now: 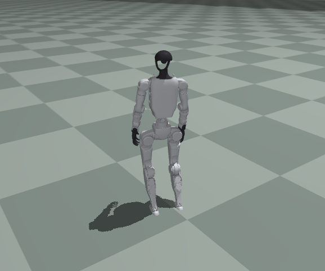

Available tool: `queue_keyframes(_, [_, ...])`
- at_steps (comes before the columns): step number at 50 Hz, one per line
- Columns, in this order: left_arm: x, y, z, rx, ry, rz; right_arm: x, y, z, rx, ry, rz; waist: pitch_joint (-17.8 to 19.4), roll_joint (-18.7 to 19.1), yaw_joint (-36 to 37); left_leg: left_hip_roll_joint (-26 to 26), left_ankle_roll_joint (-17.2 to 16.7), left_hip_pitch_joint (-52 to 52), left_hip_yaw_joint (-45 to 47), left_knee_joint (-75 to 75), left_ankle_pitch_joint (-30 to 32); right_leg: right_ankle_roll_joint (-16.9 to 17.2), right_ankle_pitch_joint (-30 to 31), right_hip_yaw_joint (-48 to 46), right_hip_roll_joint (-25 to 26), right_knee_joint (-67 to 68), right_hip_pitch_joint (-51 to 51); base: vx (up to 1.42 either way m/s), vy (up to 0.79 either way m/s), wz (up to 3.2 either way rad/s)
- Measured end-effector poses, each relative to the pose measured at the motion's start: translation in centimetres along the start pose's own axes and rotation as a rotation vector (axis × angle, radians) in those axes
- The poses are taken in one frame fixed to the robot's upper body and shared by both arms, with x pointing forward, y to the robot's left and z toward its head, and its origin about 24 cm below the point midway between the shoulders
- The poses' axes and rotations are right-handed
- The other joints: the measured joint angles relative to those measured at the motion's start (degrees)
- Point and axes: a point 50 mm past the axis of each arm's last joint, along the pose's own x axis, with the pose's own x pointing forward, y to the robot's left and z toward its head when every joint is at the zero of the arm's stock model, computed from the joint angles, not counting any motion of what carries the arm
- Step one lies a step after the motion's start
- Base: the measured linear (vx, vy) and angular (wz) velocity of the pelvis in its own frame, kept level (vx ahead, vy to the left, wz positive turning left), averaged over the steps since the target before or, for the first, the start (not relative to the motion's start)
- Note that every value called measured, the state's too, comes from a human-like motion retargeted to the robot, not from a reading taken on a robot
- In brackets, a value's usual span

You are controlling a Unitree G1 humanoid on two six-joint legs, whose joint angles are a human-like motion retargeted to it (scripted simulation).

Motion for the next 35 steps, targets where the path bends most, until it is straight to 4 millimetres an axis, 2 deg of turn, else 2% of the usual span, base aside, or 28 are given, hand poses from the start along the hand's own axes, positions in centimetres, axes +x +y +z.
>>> queue_keyframes(20, [0.1,0.0,0.8,0.041,-0.033,0.012,-0.1,0.0,-0.5,0.035,0.008,-0.016,0.9,0.21,0.64,0.3,-0.81,2.24,-0.43,-5.75,2.93,0.74,5.13,-1.28,0.14,-9.95,4.59,0.0,0.0,0.0])
queue_keyframes(35, [0.3,0.4,1.9,0.075,-0.058,0.014,0.0,0.0,0.1,0.039,-0.015,-0.016,1.37,-1.3,0.73,-1.17,-0.88,2.83,-1.62,-9.36,5.68,0.52,4.25,-1.39,-1.08,-7.21,2.7,0.0,0.0,0.0])
